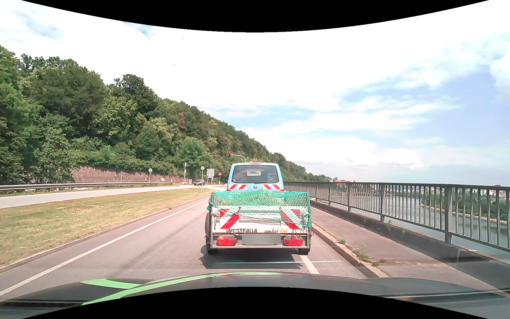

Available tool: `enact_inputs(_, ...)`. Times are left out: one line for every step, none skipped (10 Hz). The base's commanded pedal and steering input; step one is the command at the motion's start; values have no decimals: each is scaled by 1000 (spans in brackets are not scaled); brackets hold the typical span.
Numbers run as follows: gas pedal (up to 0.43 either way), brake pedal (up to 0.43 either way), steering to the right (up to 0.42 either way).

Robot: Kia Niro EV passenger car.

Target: Follow the waypoints while adhering to traffic rules and regulations

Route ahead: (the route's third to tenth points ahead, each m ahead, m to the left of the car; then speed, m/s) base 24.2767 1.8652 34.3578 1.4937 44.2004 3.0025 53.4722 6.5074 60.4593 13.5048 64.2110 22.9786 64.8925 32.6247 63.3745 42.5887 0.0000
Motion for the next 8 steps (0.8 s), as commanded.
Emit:
enact_inputs(0,311,-3)
enact_inputs(0,311,-3)
enact_inputs(0,311,-3)
enact_inputs(0,305,-3)
enact_inputs(0,305,-3)
enact_inputs(0,305,-3)
enact_inputs(0,305,-3)
enact_inputs(0,305,-3)
